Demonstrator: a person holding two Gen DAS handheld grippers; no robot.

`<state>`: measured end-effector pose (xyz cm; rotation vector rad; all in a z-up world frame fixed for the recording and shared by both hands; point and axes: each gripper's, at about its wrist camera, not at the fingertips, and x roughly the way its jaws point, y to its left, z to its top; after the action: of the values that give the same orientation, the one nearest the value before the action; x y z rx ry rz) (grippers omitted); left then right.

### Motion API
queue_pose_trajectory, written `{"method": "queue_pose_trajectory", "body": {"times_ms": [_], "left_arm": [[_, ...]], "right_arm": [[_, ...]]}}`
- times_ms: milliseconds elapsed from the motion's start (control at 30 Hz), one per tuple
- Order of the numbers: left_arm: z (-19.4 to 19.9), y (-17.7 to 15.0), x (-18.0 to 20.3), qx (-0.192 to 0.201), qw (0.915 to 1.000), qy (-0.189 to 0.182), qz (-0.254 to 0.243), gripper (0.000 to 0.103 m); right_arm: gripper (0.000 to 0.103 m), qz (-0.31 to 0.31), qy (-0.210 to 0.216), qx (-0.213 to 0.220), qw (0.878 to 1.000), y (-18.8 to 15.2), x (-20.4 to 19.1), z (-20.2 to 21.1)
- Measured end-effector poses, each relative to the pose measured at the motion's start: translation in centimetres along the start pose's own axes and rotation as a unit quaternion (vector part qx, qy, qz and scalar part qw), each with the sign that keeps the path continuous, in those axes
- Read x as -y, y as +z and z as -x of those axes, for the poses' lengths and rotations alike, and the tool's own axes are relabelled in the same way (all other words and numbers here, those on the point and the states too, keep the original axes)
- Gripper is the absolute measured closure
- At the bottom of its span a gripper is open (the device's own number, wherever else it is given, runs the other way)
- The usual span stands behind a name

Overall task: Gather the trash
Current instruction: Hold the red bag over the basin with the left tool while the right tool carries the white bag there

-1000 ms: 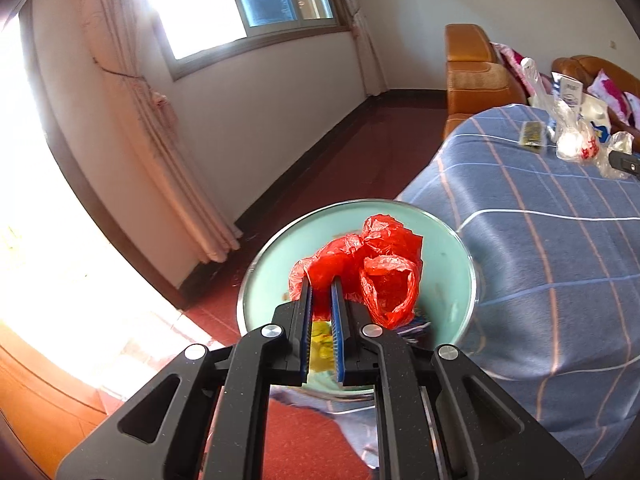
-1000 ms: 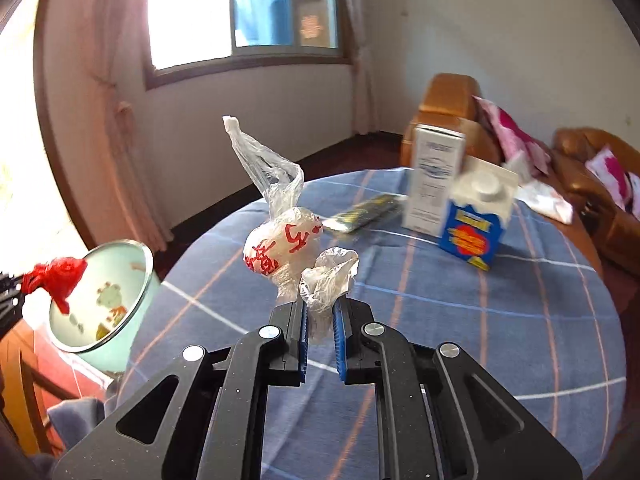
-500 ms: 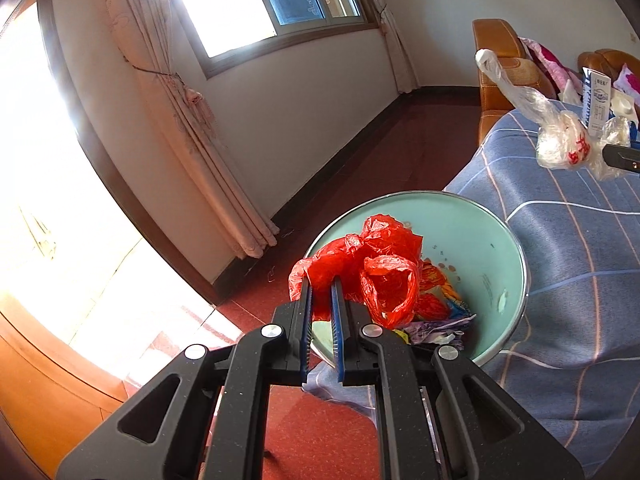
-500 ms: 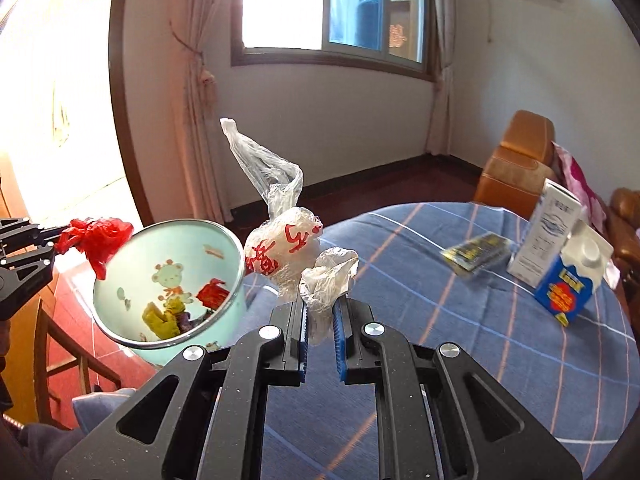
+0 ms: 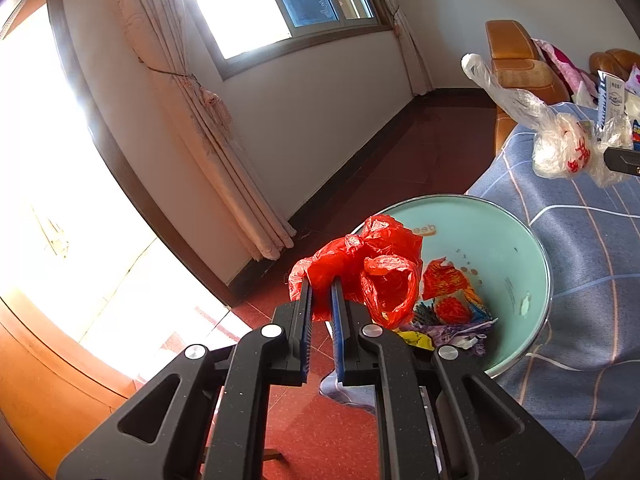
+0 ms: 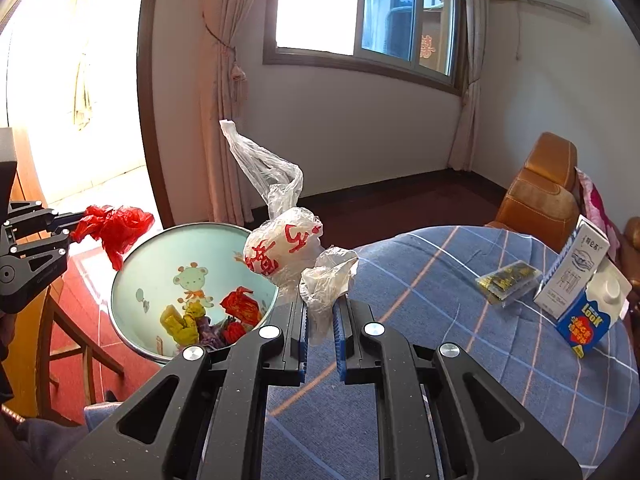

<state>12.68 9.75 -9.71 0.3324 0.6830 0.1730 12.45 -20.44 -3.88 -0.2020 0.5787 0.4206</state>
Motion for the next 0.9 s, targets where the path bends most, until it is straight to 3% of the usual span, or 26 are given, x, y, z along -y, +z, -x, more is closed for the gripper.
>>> {"method": "queue_pose_trajectory", "body": {"times_ms": [900], "left_arm": [[-1.0,-0.3,0.4,-0.005,0.9997,0.024,-0.004,0.094]], "right_arm": [[0.091,0.048,0.027,-0.008,0.998,0.9,-3.2,-1.7]]}}
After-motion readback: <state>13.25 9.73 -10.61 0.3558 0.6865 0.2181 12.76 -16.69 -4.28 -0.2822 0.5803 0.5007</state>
